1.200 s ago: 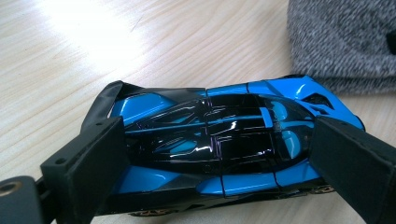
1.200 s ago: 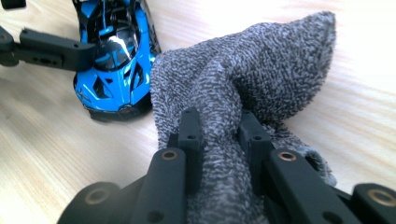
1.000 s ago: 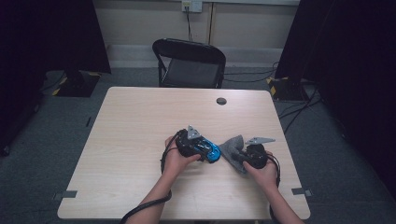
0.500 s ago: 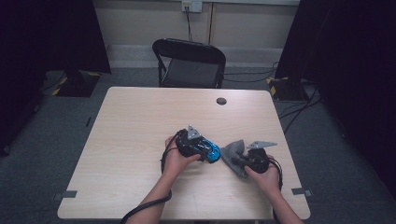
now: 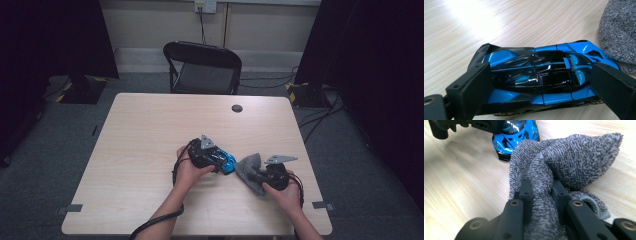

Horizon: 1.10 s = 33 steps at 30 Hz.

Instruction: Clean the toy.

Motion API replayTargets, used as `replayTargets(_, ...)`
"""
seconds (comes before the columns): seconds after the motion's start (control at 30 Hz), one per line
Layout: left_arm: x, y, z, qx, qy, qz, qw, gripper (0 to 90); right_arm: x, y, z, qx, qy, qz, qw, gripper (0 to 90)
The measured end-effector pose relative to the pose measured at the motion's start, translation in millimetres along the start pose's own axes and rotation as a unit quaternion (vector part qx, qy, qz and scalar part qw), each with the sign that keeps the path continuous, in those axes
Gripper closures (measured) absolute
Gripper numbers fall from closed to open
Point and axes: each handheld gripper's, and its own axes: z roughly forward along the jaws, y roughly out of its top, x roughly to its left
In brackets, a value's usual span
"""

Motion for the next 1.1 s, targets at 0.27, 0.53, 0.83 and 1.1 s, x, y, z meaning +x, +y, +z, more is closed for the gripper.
replayTargets(0.27,-0.1,0.0,0.0,0.0,0.0,0.001,1.0,4.1,4.7,-2.9,-0.5,-0.001,0.005,0.0,1.0,75.1)
replayTargets(0.53,-0.3,0.4,0.0,0.002,0.001,0.001,1.0,4.0,20.9,-2.0,5.5,0.008,0.012,-0.015,0.9998,75.1)
replayTargets(0.83,-0.1,0.4,-0.1,0.003,0.001,0.001,1.0,4.0,29.1,-1.0,8.8,0.011,0.023,-0.02,0.9995,75.1)
replayTargets(1.1,0.0,0.6,0.0,0.003,0.001,0.001,1.0,4.0,32.0,-0.6,10.2,0.012,0.03,-0.022,0.9992,75.1)
